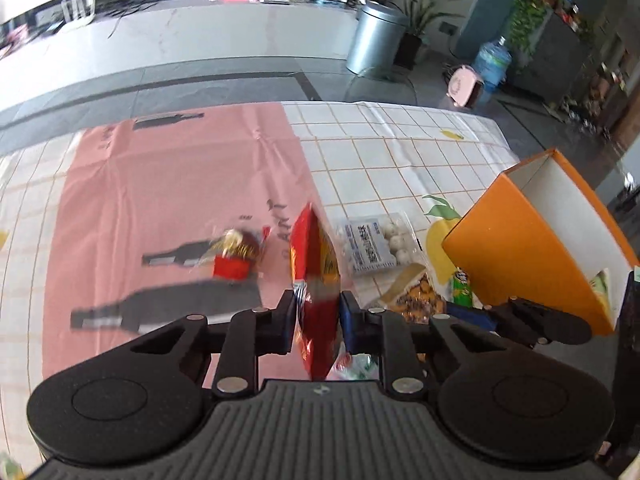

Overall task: Organize snacks
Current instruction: 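Grasp the red chip bag with the left tool while the right tool grasps the clear peanut bag, then lift both held bags and carry them over the orange box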

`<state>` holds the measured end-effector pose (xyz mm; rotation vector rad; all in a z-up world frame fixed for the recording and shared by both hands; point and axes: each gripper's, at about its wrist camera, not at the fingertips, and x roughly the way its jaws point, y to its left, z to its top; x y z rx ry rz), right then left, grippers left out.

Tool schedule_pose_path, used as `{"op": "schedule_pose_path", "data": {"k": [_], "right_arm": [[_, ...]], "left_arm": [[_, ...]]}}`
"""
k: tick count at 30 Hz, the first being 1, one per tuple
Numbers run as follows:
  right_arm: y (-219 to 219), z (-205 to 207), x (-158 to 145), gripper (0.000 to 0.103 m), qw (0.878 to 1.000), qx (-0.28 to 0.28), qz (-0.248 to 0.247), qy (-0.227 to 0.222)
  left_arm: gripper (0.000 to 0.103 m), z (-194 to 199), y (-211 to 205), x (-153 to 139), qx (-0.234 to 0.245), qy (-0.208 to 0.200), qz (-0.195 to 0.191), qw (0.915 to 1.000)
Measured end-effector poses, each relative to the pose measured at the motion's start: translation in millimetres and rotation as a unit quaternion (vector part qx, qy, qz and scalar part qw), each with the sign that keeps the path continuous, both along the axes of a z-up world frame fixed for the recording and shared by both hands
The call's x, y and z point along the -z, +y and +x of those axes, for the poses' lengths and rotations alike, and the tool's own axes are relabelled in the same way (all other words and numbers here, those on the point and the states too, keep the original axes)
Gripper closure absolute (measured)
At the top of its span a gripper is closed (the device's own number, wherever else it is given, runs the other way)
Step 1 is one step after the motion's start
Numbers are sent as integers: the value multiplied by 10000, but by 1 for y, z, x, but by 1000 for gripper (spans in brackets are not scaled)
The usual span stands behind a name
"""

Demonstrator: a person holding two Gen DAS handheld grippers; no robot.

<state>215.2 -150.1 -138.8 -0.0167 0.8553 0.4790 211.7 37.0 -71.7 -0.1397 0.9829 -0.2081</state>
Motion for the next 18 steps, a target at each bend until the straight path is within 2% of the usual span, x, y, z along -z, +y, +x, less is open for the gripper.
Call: {"op": "schedule_pose_path", "data": {"k": [2,7,10,15,18], "right_arm": [[0,-8,-5,36,10000,-40,49,-2],[5,-27,-2,36,9988,-79,131,468],[12,-41,-2,36,9985,-108,38,541],[15,-70,0,35,9982,-35,64,592],[19,-84,1,35,9988,-68,-237,424]], "left_arm": [[79,-15,6,-2,-167,95,-115,9997],[79,-50,14,-8,-457,263,-160,9985],[79,-71,15,-18,-312,370,-237,9985],[79,-92,3,-11,-185,556,216,9981],[78,-98,3,-4,-263,569,138,9979]]}}
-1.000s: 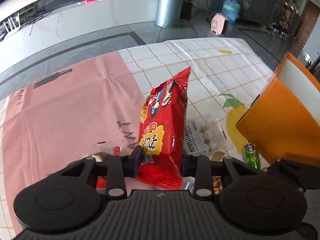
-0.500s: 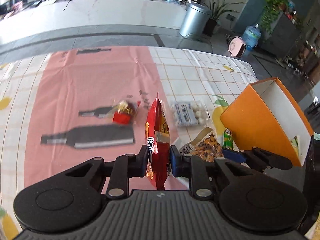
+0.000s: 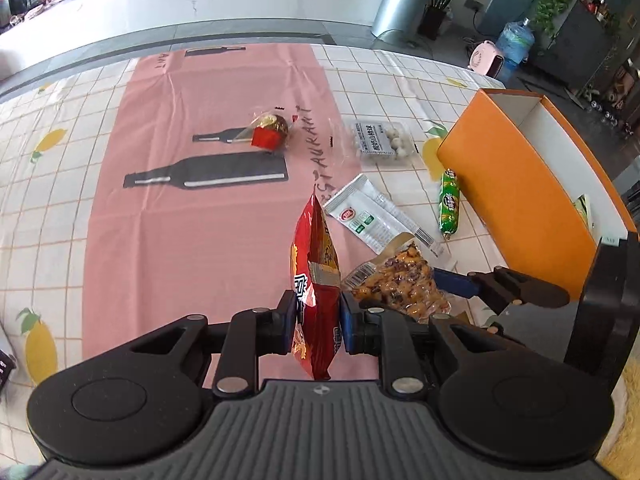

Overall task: Organize snacks
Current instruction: 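Lift both held bags and carry them over the orange box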

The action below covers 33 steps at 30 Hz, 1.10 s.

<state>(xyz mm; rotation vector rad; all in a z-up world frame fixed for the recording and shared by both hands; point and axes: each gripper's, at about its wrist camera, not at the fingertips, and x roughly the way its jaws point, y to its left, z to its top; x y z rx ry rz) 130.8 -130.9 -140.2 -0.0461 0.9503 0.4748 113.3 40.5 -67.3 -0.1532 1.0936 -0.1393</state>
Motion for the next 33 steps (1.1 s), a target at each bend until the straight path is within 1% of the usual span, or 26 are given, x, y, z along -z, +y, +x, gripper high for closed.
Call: {"op": "schedule_pose_path", "data": {"k": [2,5,7,10,12,17,20,23,30,33], "right_arm": [[0,-3,3,35,9999,-13,-107,-50],[0,-4,3,34,9998,-31,-142,-109],[1,-5,4,35,9997,-30,-190,-148],[1,-6,4,32,9996,-44,-216,-154],[3,-8,4,25,9995,-56,-246,-179],[8,-10,5,25,9987,-163,-414,-248],[12,-11,7,27,9979,-195,-548,-278],[12,-12,7,35,9976,-147,-588,-322],[11,-14,2,39,9978,-121,-542,-368],[8,-18,-9,39,9984,-123,-335,-432]], "left_arm": [[78,0,0,4,-30,46,0,10000],[77,0,2,6,-90,24,-114,9999],[77,0,1,7,-120,-43,-57,9999],[76,1,0,9,-141,-110,-34,9998],[76,1,1,13,-180,-107,-107,9997],[76,0,0,21,-239,-101,-83,9996],[76,0,2,24,-289,-138,-136,9994],[76,-1,3,26,-327,-164,-181,9992],[76,-8,4,17,-384,-281,-260,9985],[76,-11,5,8,-424,-394,-290,9979]]}}
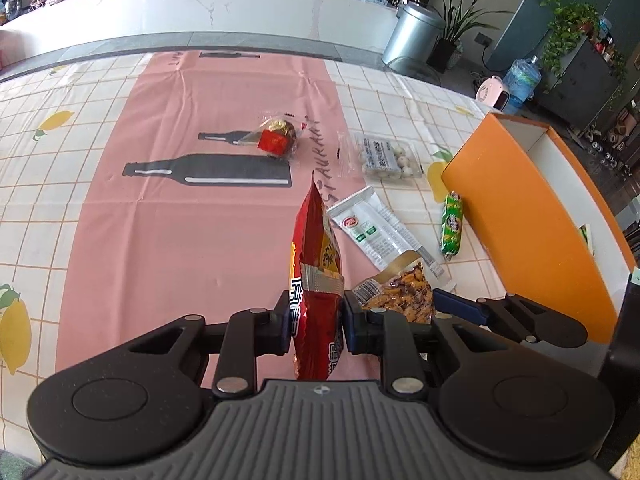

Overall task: Organize snacks
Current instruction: 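Lift both held bags and carry them over the orange box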

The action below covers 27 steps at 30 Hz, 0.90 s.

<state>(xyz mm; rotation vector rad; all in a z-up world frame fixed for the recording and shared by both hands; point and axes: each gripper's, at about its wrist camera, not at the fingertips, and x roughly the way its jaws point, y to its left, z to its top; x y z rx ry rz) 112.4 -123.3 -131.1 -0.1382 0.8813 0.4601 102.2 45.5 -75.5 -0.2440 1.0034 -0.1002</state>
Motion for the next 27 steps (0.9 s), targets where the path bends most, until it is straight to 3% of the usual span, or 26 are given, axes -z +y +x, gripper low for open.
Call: {"op": "schedule_pose_path", "data": {"k": [11,27], "right_arm": [[-43,-19,-68,40,9977,493,404,-244],[-152,-3,-167,40,9941,996,134,-419]], "left_arm": [[76,-11,-14,-48,10,-526,-79,9986],[76,3,-111,-118,1122,-1380,-229,9838]]}}
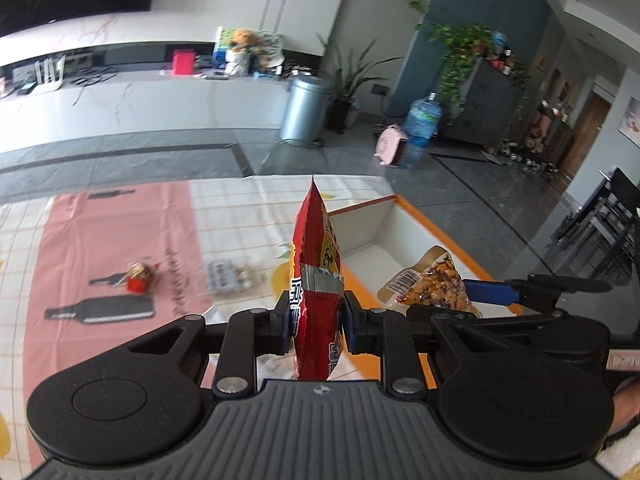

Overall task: Organize snacks
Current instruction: 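Lift both held bags and carry them over the orange box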

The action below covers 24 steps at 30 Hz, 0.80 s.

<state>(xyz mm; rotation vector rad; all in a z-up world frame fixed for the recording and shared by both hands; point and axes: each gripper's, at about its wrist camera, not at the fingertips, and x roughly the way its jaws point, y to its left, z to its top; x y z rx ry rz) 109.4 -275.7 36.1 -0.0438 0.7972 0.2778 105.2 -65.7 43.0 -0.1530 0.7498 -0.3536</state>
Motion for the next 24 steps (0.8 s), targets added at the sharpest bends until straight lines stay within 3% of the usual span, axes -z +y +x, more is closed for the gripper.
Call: {"op": "schedule_pose_path", "data": {"k": [5,10,24], "right_arm": [[-34,10,-11,40,9993,97,-359,104],[-56,25,1,40,9957,98,-842,385],[-95,78,55,40,9833,-106,-1351,1219]], "left_arm": [[76,15,-38,-6,422,-149,-101,9989],[76,31,-70,3,788,-84,-86,9968],[76,84,-118,58,1163,648,-104,9910]]}}
